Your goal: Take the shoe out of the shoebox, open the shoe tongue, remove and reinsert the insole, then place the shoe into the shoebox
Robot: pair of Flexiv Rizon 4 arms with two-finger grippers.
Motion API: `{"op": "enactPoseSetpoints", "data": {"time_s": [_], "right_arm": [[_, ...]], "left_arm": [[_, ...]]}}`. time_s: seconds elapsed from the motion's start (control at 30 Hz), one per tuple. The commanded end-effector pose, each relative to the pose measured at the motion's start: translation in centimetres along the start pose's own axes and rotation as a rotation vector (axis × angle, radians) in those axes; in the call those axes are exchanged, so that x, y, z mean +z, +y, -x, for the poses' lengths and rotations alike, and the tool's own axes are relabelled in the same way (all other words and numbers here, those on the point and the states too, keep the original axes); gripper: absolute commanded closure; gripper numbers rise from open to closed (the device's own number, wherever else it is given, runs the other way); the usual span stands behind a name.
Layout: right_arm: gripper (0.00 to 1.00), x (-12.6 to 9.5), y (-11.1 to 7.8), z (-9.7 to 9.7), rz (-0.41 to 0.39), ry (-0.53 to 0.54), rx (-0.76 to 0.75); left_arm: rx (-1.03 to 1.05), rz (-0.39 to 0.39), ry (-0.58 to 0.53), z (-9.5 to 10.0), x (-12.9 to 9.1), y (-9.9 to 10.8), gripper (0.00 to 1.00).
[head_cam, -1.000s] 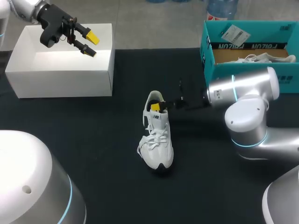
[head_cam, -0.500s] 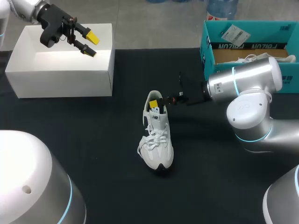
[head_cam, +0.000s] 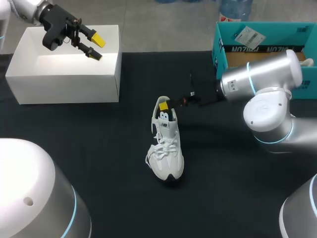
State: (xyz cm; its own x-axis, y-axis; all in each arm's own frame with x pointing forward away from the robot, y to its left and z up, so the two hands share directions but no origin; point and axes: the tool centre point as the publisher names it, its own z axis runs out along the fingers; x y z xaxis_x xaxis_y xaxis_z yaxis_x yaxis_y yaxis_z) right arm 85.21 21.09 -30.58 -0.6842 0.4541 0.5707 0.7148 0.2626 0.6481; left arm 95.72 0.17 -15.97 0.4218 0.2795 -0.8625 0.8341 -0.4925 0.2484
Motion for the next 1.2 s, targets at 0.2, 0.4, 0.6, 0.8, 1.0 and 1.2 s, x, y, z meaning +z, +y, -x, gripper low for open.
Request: {"op": "enactPoseSetpoints", "data": {"time_s": [0.2, 0.4, 0.6, 0.8, 1.0, 1.2], "right_arm": [[0.63, -0.8, 0.9, -0.5, 0.005, -0.041, 0.046], [1.00, -1.0, 1.5, -0.7, 0.005, -0.084, 0.151], [1.00, -1.1, 2.0, -1.1, -0.036, -0.129, 0.223], [1.00, -1.4, 2.2, -1.2, -0.032, -0.141, 0.240], [1.00, -1.4, 2.2, -1.2, -0.032, -0.141, 0.240], [1.00, -1.4, 2.2, -1.2, -0.032, -0.141, 0.240]], "left_arm": [[0.000, -0.002, 0.004, 0.1, 0.0, 0.0, 0.00], [0.000, -0.002, 0.004, 0.1, 0.0, 0.0, 0.00], [0.000, -0.002, 0.004, 0.1, 0.0, 0.0, 0.00], [0.000, -0.002, 0.004, 0.1, 0.0, 0.0, 0.00], [0.000, -0.002, 0.004, 0.1, 0.0, 0.0, 0.00], [0.000, -0.002, 0.004, 0.1, 0.0, 0.0, 0.00]]}}
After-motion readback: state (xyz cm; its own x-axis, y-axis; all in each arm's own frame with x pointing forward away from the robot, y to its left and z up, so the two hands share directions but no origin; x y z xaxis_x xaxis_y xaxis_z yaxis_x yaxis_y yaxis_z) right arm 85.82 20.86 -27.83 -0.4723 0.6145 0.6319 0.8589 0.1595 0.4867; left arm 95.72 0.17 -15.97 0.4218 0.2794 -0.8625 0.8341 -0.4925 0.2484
